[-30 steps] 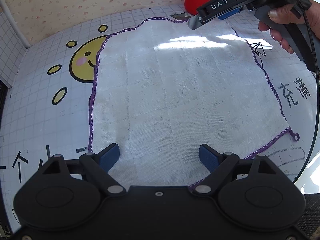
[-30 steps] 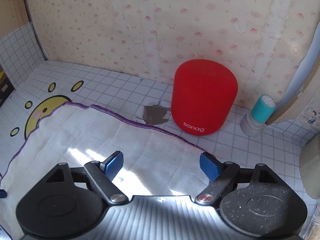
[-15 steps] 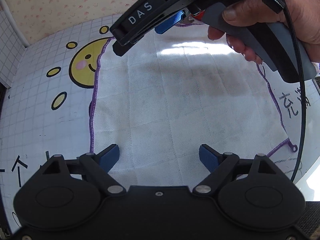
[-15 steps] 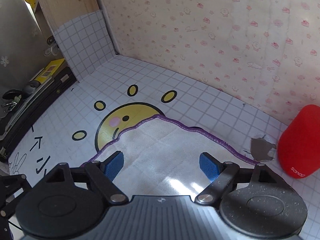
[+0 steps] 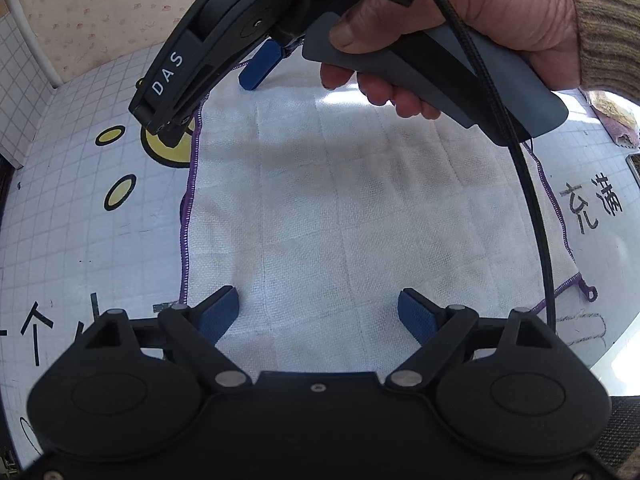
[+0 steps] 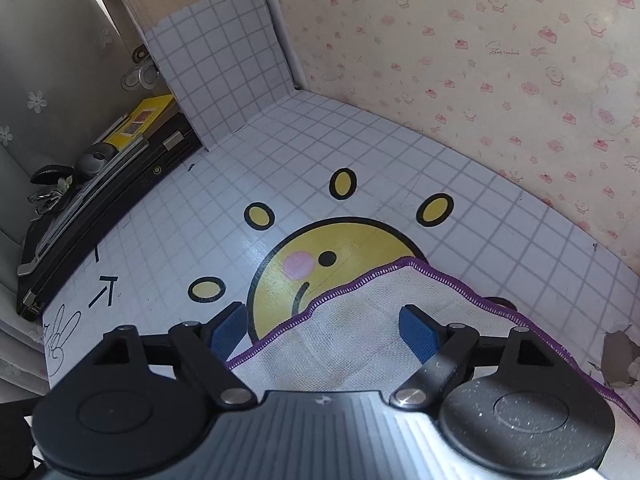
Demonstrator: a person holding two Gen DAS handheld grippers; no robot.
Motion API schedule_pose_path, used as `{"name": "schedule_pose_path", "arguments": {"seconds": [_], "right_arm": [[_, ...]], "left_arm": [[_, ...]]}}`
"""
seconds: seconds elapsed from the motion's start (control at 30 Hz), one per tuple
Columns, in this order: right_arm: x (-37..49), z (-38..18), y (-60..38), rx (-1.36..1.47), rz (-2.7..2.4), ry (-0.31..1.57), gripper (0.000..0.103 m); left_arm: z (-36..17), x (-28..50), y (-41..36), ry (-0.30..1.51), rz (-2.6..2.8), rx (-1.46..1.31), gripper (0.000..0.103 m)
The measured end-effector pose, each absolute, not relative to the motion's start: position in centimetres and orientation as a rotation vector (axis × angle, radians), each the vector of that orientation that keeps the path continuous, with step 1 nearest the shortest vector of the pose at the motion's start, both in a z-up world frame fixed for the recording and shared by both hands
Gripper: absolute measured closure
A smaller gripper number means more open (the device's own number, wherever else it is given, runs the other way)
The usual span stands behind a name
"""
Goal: Fold towel
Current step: 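Move the open right gripper across the towel toward its opposite edge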
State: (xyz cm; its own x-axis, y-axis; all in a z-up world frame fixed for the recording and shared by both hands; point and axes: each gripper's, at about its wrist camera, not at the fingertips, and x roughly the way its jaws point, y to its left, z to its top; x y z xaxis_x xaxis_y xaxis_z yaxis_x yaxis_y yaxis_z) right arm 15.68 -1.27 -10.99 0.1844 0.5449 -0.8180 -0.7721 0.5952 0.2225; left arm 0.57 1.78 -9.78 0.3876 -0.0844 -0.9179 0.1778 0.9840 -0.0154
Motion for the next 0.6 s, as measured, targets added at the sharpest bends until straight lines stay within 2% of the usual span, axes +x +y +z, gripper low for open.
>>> {"name": "schedule_pose_path", "arguments": {"seconds": [0.53, 0.6], "right_arm": [[16.7, -10.9, 1.9, -0.292, 0.972, 1.002, 0.019], [16.3, -10.7, 1.3, -0.282, 0.964, 1.000, 0.019]], "left_arm": [[-10.3, 0.5, 3.4, 1.143, -0.073, 0.051, 0.015], [-10.4, 0.3, 3.3, 1.143, -0.068, 0.051, 0.012]]}}
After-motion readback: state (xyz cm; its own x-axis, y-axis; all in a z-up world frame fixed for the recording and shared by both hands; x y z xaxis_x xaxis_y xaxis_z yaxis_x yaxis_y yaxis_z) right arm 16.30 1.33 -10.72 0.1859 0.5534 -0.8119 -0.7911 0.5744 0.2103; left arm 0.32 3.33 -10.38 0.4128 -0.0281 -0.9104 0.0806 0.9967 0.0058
